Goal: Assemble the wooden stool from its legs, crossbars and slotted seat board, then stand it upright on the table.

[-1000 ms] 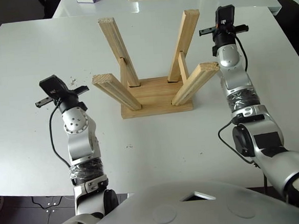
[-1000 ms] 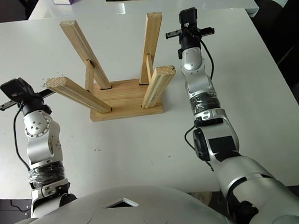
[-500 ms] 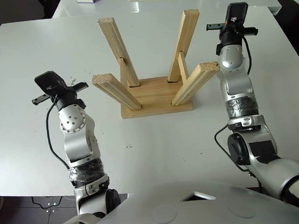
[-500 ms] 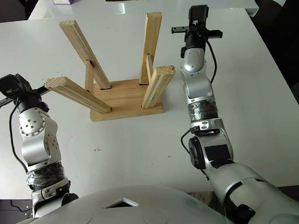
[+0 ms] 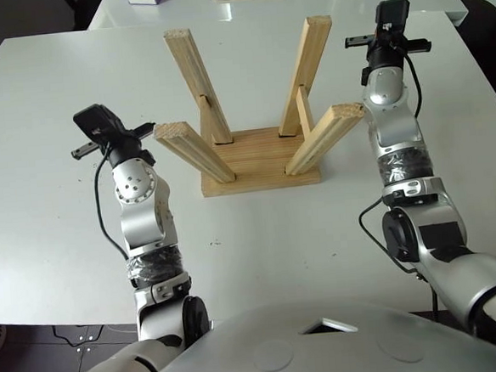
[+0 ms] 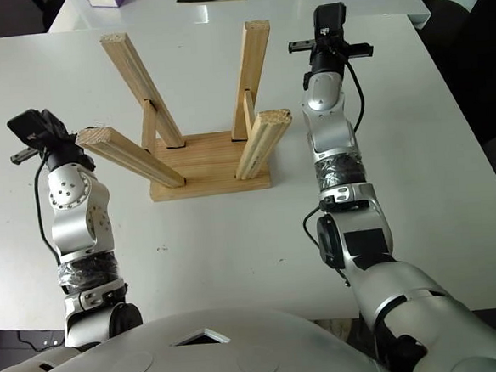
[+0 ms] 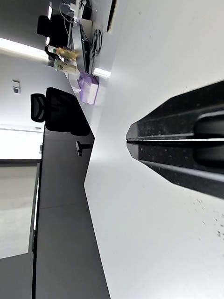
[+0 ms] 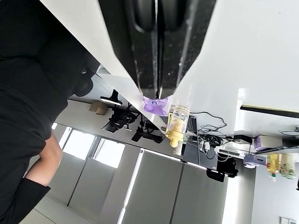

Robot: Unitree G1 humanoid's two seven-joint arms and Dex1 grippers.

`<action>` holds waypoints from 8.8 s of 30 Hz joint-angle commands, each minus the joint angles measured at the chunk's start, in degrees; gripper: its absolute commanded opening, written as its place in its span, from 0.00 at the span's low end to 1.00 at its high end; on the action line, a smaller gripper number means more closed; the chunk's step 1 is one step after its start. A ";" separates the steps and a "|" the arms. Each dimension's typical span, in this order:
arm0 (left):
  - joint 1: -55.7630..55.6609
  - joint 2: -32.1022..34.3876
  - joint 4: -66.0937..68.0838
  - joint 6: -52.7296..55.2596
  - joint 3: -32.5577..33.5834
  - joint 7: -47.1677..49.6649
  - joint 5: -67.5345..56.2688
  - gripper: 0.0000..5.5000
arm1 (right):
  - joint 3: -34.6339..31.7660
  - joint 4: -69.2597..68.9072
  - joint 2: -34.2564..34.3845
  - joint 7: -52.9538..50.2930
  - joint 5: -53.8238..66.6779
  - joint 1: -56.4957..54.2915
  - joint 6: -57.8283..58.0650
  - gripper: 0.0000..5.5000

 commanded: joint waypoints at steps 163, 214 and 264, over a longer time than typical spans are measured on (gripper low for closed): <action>53.66 28.35 -51.45 18.67 -5.30 -52.56 -31.20 0.01 | -7.46 -69.75 -40.62 79.47 53.41 59.85 28.91 0.00; 36.89 33.89 -8.16 -3.07 -6.05 -55.68 -11.14 0.21 | 1.98 -30.72 -35.33 77.01 26.84 44.67 1.09 0.04; 8.55 38.49 11.86 -19.37 -26.71 -83.36 -5.99 0.69 | 19.93 -21.83 -29.53 91.44 18.82 30.18 -5.00 0.54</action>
